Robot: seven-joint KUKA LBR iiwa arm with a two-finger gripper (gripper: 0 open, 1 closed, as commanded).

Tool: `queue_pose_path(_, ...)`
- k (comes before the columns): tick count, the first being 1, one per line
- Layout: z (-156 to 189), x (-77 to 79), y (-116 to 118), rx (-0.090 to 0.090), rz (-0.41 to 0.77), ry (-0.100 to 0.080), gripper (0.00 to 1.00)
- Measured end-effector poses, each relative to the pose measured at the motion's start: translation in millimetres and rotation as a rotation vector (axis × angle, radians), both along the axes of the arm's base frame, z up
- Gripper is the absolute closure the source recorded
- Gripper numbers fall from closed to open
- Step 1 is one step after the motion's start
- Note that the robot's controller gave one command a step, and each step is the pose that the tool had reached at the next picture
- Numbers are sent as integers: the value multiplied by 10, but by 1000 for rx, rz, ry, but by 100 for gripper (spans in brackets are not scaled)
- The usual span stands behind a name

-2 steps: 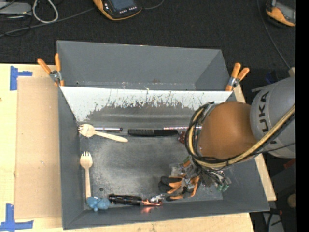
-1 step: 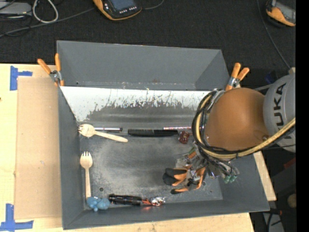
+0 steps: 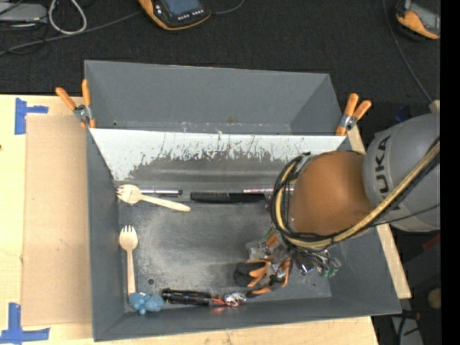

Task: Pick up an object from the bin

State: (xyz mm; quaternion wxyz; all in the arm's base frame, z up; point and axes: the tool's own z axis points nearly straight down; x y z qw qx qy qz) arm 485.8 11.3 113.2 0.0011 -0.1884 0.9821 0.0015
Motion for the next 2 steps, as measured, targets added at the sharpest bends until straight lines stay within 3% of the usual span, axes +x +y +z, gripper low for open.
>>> queue_pose_path(2, 962, -36, -59, 1, -18, 7, 100)
